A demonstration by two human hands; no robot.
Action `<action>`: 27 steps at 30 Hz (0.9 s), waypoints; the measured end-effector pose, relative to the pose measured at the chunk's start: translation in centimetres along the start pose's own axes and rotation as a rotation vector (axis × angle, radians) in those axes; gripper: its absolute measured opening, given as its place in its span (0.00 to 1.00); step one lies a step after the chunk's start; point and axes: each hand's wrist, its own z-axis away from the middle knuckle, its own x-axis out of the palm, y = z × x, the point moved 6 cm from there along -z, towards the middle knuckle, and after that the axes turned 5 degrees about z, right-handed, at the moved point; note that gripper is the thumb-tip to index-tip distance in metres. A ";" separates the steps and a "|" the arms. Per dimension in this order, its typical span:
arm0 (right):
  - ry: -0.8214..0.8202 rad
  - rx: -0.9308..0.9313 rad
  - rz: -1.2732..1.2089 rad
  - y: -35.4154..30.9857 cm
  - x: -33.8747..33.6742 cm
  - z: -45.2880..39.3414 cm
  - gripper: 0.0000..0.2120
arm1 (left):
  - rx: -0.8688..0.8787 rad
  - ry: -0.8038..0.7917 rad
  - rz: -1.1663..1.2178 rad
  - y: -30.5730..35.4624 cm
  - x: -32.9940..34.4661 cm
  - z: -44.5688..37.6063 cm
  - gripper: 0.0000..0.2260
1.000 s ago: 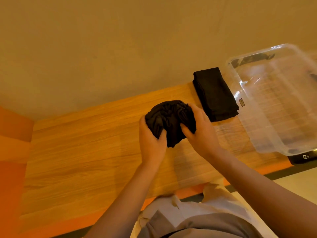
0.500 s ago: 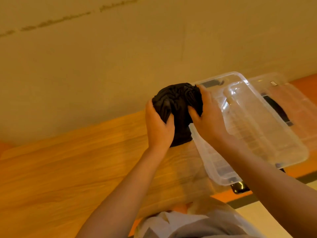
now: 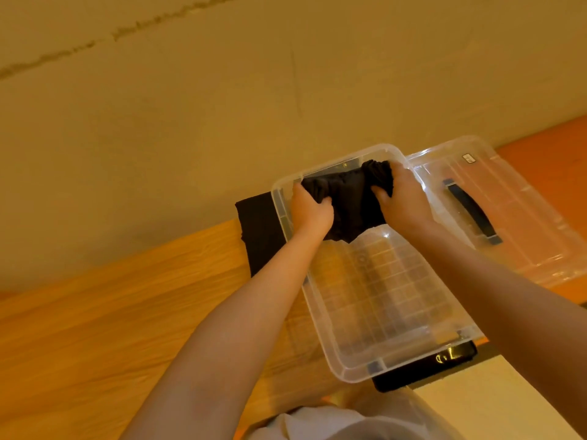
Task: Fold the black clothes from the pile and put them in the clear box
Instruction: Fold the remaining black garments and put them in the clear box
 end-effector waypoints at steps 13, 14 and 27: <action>-0.096 0.038 0.308 2.0 4.3 -2.1 0.25 | -0.136 0.196 -0.179 -4.5 2.3 -3.9 0.29; -0.065 -0.030 0.351 1.5 4.2 -1.8 0.28 | -0.060 0.214 -0.294 -4.3 2.4 -3.7 0.32; -0.380 -0.267 0.632 4.5 8.7 -1.2 0.37 | 0.366 -0.257 -0.994 -7.5 7.7 -3.0 0.23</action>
